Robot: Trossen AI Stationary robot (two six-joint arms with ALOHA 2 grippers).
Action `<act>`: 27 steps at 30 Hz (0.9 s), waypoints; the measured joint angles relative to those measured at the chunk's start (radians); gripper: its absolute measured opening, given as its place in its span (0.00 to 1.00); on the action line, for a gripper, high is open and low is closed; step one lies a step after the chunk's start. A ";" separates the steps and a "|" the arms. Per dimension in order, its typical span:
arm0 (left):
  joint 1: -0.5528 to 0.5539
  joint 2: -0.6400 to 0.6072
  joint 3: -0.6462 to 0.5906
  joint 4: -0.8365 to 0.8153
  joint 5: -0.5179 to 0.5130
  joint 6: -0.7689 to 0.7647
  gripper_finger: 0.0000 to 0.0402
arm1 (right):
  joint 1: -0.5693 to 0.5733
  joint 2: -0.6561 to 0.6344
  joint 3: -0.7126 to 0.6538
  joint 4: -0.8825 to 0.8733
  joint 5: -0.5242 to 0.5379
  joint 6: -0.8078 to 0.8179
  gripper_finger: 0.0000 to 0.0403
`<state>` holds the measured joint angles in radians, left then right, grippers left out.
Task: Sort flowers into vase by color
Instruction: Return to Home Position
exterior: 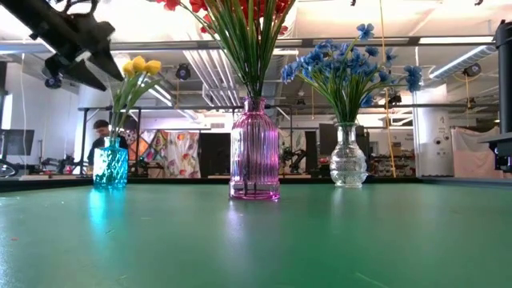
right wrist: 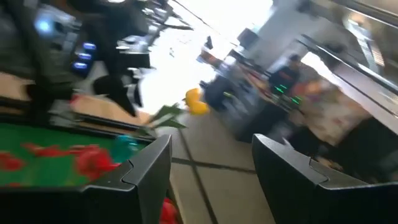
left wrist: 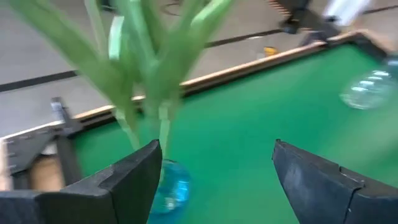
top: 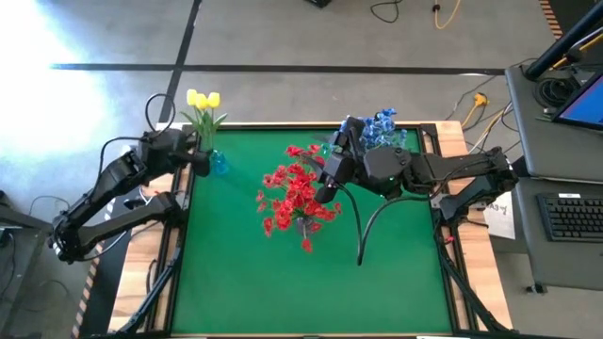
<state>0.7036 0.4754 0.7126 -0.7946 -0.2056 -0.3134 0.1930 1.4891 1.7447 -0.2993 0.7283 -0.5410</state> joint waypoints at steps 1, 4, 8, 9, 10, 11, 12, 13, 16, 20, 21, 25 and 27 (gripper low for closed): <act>-0.001 -0.007 0.004 -0.001 0.029 0.002 0.73 | -0.001 -0.003 0.000 -0.008 -0.033 -0.005 0.53; -0.015 -0.045 0.009 0.006 0.081 0.008 0.73 | 0.001 -0.025 -0.001 -0.046 -0.137 0.014 0.53; -0.053 -0.130 0.009 0.009 0.096 0.015 0.73 | 0.005 -0.079 -0.015 -0.103 -0.178 0.055 0.53; -0.063 -0.156 0.009 0.009 0.104 0.016 0.73 | 0.005 -0.097 -0.029 -0.110 -0.178 0.065 0.53; -0.072 -0.181 0.009 0.015 0.122 0.019 0.73 | 0.005 -0.116 -0.049 -0.108 -0.179 0.077 0.52; -0.081 -0.207 0.006 0.037 0.149 0.028 0.73 | 0.005 -0.138 -0.072 -0.107 -0.180 0.083 0.51; -0.088 -0.236 -0.002 0.075 0.188 0.038 0.73 | 0.005 -0.159 -0.098 -0.109 -0.189 0.089 0.51; -0.094 -0.261 -0.014 0.121 0.233 0.044 0.73 | 0.005 -0.183 -0.124 -0.108 -0.204 0.097 0.50; -0.099 -0.323 -0.065 0.312 0.394 0.039 0.73 | 0.005 -0.258 -0.208 -0.099 -0.244 0.128 0.47; -0.100 -0.367 -0.134 0.543 0.589 -0.009 0.72 | 0.009 -0.350 -0.337 -0.003 -0.267 0.149 0.44; -0.099 -0.372 -0.142 0.563 0.598 -0.012 0.71 | 0.012 -0.372 -0.368 0.023 -0.268 0.149 0.43; -0.100 -0.378 -0.155 0.577 0.625 -0.003 0.70 | 0.012 -0.462 -0.480 0.108 -0.310 0.152 0.41; -0.100 -0.367 -0.172 0.613 0.668 -0.009 0.69 | 0.012 -0.497 -0.527 0.130 -0.318 0.159 0.40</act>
<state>0.6034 0.1085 0.5407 -0.1811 0.4628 -0.3226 0.2050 0.9923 1.2178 -0.1696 0.4107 -0.3824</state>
